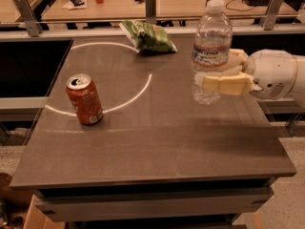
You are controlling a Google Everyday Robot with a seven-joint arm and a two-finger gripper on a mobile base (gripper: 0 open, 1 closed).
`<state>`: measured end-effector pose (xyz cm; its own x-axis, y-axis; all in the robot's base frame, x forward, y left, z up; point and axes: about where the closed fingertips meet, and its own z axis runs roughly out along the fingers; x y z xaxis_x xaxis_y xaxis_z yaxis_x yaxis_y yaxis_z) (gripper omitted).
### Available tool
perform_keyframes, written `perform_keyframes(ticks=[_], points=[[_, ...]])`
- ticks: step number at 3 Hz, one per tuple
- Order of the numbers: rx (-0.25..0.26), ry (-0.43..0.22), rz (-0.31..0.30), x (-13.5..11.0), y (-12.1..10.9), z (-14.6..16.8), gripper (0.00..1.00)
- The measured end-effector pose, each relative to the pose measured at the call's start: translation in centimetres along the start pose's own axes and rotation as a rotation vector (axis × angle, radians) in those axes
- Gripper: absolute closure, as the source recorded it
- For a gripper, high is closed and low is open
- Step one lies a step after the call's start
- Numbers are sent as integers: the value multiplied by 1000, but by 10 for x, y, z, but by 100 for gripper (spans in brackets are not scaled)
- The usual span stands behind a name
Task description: Place water bottle upright
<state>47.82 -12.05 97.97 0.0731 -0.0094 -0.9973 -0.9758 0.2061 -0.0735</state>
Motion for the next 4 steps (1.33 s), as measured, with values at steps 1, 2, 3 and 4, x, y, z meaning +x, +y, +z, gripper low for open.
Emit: perform_keyframes(ticks=[1,2,3,4], points=[[-37,-84,14,16,13,10,100],[-73,-132,0,30,24,19,100],[-108,-118,-28,43,35,22,100],[-142,-79,-73,56,44,23,100]])
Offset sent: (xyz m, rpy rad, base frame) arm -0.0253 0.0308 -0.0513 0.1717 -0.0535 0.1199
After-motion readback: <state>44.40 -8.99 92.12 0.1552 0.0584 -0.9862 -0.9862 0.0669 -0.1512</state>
